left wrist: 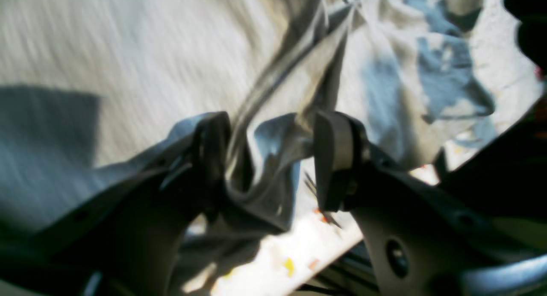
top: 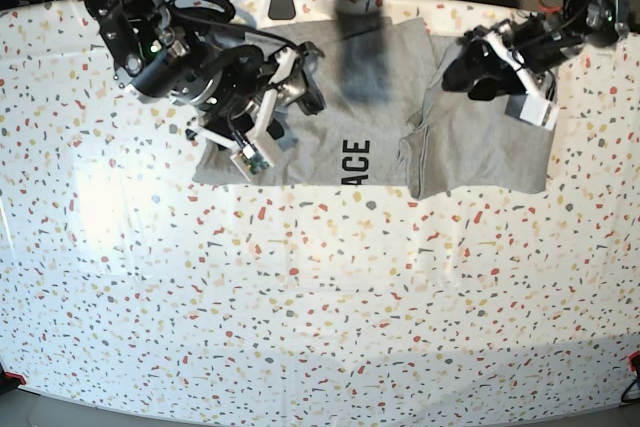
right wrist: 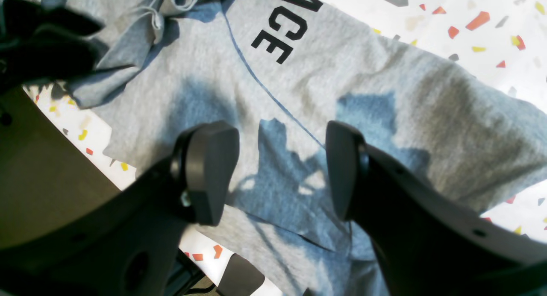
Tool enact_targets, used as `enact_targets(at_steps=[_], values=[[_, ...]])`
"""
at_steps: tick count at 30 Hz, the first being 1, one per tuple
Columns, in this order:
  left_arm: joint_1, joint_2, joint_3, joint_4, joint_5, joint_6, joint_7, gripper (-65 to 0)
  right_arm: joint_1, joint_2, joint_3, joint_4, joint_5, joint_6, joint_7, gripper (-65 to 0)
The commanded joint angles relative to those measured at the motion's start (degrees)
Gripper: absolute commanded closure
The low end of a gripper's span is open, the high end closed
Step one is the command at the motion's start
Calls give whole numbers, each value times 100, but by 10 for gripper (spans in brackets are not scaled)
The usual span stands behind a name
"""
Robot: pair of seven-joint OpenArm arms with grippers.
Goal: Fold the T-shirt properly
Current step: 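Grasp the strip's other end with the left gripper and fold it toward the right gripper, then release the shirt and raise both grippers away from the folded bundle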
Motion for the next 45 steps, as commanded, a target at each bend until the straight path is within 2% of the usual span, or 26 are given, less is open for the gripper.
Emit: enact_targets(at_steps=[1, 6, 8, 10, 13, 15, 19, 23, 26, 28, 32, 34, 36, 38, 42, 45], values=[[39, -20, -28, 101, -254, -56, -131, -307, 61, 33, 31, 90, 48, 2, 131, -362], [282, 319, -22, 101, -577, -56, 90, -307, 63, 33, 31, 90, 48, 2, 133, -362], [308, 509, 15, 101, -994, -56, 542, -307, 61, 35, 31, 90, 46, 2, 131, -362], [289, 632, 153, 101, -1668, -56, 1093, -307, 61, 35, 31, 90, 48, 2, 131, -362], [131, 629, 420, 101, -2767, -56, 1773, -307, 63, 37, 31, 90, 48, 2, 129, -362], [-46, 627, 415, 101, -3279, -56, 1963, -307, 63, 68, 33, 90, 46, 2, 122, -362], [-444, 544, 57, 101, -3450, -56, 1993, -307, 63, 289, 42, 90, 50, -96, 57, -362], [-717, 435, -741, 101, -2898, -56, 1864, -307, 61, 721, 66, 90, 48, -448, -260, -362], [-734, 299, -1362, 101, -2223, -56, 1207, -307, 26, 1008, 240, 90, 66, -542, -304, -362], [-719, 166, -1631, 98, -1469, -56, 750, -307, -11, 1150, 442, 90, 267, -546, -321, -362], [-688, 9, -1810, 87, -22, -56, 149, -307, -201, 1392, 975, 68, 597, -542, -365, -362], [-691, 9, -1808, 87, 385, -56, 2, -307, -337, 1462, 1231, -50, 796, -535, -372, -362], [-691, 9, -1808, 87, 511, -56, -133, -307, -415, 1480, 1401, -358, 990, -509, -367, -362], [-691, 9, -1808, 87, 507, -56, -162, -307, -428, 1478, 1451, -800, 1239, -254, -363, -362], [-691, 9, -1801, 87, 507, -56, -160, -307, -428, 1475, 1449, -1665, 1923, 538, -319, -362], [-691, 9, -1803, 87, 509, -56, -157, -307, -428, 1473, 1451, -2142, 1982, 776, -138, -362]])
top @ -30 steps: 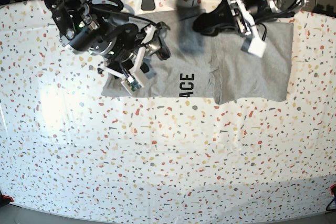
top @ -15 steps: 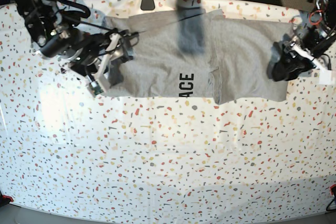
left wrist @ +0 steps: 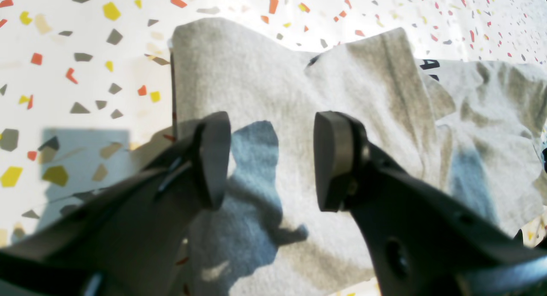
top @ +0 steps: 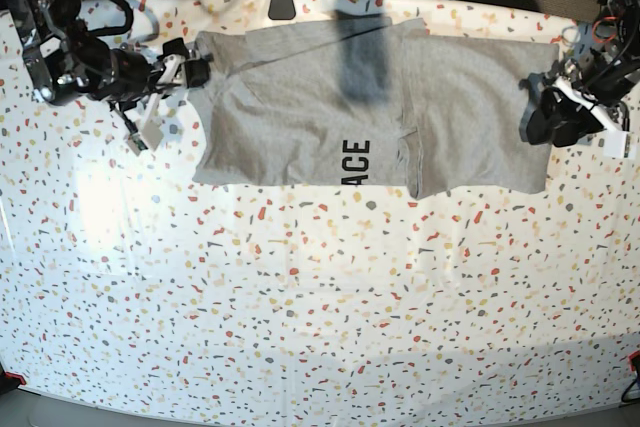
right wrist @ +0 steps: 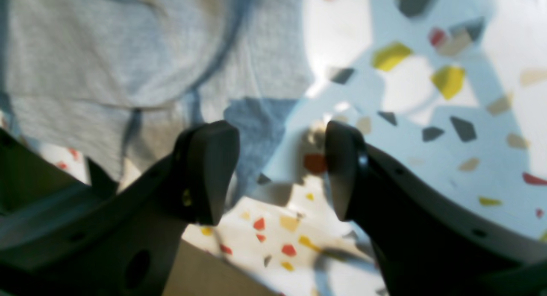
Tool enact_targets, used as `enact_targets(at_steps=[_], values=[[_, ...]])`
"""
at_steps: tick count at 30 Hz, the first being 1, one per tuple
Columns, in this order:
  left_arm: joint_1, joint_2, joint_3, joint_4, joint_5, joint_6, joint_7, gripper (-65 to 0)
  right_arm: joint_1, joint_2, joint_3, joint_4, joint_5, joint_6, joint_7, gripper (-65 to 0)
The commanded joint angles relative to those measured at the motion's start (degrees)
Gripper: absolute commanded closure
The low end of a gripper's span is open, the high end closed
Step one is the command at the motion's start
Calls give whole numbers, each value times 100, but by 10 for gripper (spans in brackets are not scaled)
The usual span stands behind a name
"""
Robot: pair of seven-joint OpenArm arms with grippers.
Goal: Fold the T-shirt properly
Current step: 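Release the shirt and raise both grippers away from the folded bundle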
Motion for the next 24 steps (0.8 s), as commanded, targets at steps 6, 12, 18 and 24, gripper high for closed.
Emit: enact_targets(at_steps=[6, 12, 18, 24], values=[[-31, -70, -22, 87, -111, -54, -157, -307, 50, -133, 39, -321, -63, 153, 361, -362], [-31, -70, -22, 87, -127, -54, -155, -307, 114, -669, 2, -319, -81, 234, 422, -362], [-31, -70, -22, 87, -125, -54, -151, -307, 131, -1056, -216, -319, -238, 232, 444, -362], [-31, -70, -22, 87, -118, -54, -149, -307, 129, -1349, -374, -319, -667, 227, 448, -237]])
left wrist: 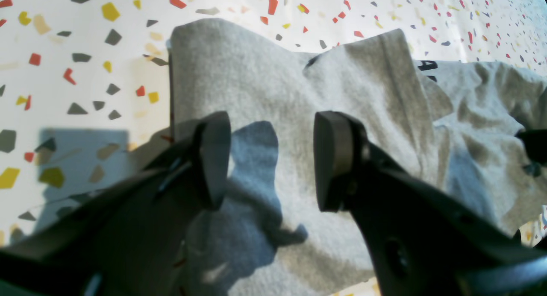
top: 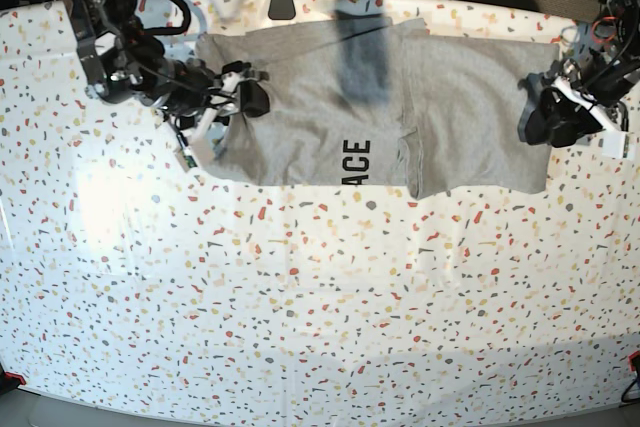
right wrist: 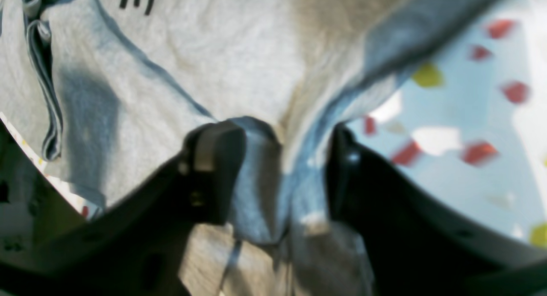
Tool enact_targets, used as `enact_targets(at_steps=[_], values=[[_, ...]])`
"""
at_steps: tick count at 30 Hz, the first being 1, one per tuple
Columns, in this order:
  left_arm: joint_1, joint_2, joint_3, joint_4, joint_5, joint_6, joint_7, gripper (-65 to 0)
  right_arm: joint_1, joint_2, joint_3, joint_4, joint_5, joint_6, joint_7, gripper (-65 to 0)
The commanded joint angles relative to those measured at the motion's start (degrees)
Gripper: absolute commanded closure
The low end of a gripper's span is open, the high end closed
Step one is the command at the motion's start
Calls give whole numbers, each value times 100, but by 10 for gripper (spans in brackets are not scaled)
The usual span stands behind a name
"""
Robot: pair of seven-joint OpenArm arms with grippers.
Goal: Fold the T-shirt properly
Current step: 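Release the shirt and raise both grippers away from the folded bundle, then grasp the folded shirt's edge with both grippers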
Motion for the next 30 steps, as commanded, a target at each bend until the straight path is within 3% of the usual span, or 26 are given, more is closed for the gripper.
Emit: enact_targets(at_steps=[1, 4, 5, 11, 17, 24, 30], values=[[-31, -83, -33, 87, -87, -52, -133, -307, -31, 11, -37, 15, -114, 13, -208, -190], [-31, -85, -33, 87, -79, -52, -131, -307, -20, 13, -24, 15, -442, 20, -157, -9], [-31, -85, -33, 87, -61, -52, -133, -307, -13, 15, -24, 15, -549, 20, -144, 0], [-28, -85, -33, 87, 28, -52, -131, -307, -15, 50, 85, 286, -807, 17, -114, 0], [-28, -83, -33, 87, 282, -52, -131, -307, -17, 74, 785, 669, -796, 15, -258, 0], [-28, -83, -33, 76, 472, -52, -181, -307, -17, 535, 988, 706, -688, 13, -391, 0], [-31, -83, -33, -369, 461, -52, -468, -307, -118, 452, 979, 1467, -249, 15, -691, 0]])
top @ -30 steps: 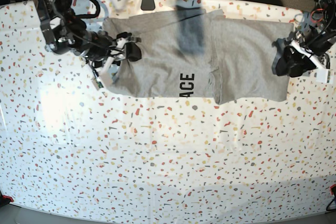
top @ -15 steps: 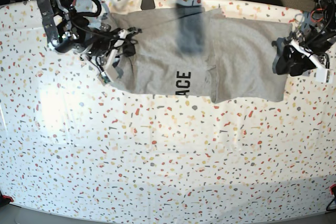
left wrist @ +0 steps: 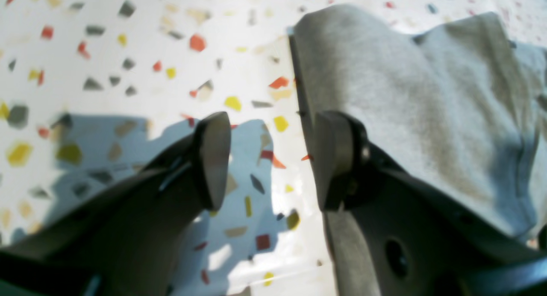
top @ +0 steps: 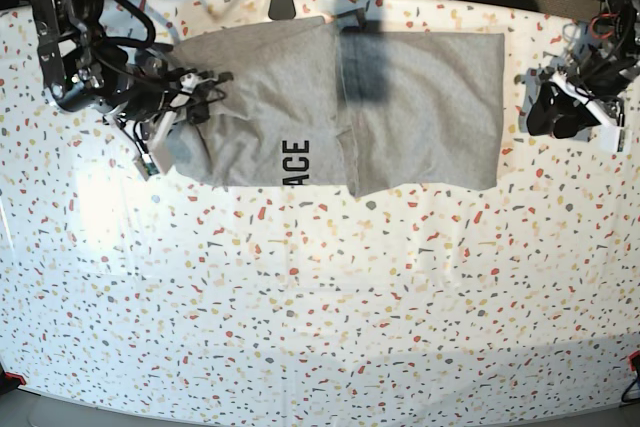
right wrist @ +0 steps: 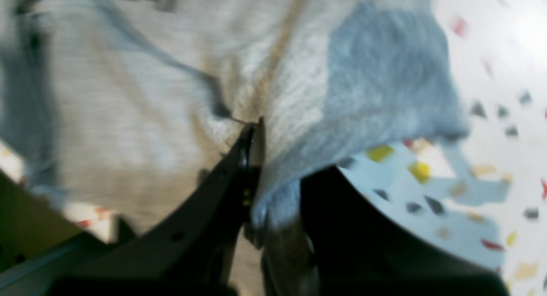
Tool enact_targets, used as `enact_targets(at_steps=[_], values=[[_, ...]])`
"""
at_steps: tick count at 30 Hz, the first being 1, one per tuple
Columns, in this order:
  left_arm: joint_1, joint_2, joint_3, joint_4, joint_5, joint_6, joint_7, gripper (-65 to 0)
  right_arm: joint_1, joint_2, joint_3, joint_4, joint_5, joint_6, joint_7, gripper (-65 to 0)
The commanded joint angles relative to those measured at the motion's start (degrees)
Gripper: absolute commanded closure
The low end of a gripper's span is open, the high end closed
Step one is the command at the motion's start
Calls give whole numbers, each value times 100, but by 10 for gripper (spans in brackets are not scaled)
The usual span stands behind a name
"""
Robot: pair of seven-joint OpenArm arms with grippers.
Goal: Fold the T-shirt properly
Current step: 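Grasp the folded shirt's edge with both grippers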
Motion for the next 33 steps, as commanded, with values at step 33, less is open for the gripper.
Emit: enact_targets(at_steps=[33], values=[[-31, -83, 1252, -1016, 496, -41, -872, -307, 2138, -2754, -3950, 39, -892, -1106, 896, 0]])
